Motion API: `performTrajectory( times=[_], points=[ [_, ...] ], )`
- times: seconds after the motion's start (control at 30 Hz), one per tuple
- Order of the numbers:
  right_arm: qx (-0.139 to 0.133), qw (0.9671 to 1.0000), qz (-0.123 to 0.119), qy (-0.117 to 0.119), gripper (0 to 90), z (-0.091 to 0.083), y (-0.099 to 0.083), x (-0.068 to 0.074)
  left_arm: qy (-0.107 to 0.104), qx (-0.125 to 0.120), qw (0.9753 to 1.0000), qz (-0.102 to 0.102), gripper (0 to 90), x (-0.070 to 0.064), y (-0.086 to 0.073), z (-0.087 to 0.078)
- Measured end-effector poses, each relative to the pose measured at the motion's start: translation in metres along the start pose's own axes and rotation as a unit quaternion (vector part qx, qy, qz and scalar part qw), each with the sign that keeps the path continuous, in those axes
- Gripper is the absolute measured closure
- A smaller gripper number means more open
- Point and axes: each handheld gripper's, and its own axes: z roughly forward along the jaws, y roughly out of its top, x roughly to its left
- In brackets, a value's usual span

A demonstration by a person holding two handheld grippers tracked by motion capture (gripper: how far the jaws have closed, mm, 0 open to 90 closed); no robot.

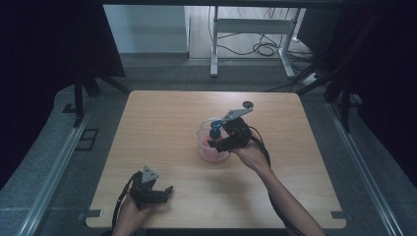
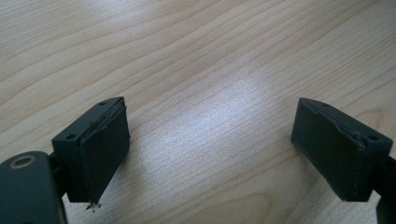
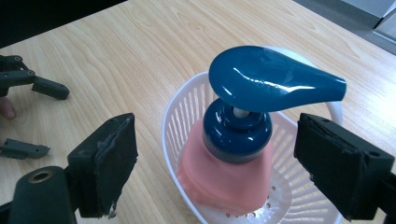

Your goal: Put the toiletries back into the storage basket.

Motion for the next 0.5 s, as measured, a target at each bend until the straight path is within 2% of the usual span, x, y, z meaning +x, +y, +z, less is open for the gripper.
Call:
performTrajectory(
  times=[0.5],
  points=[
    [0.002, 1.0000, -0.003, 0.004, 13.2, -0.014, -0.005, 0.005, 0.000, 0.000, 1.0000, 0.000, 11.3, 0.000, 0.000, 0.000]
  ],
)
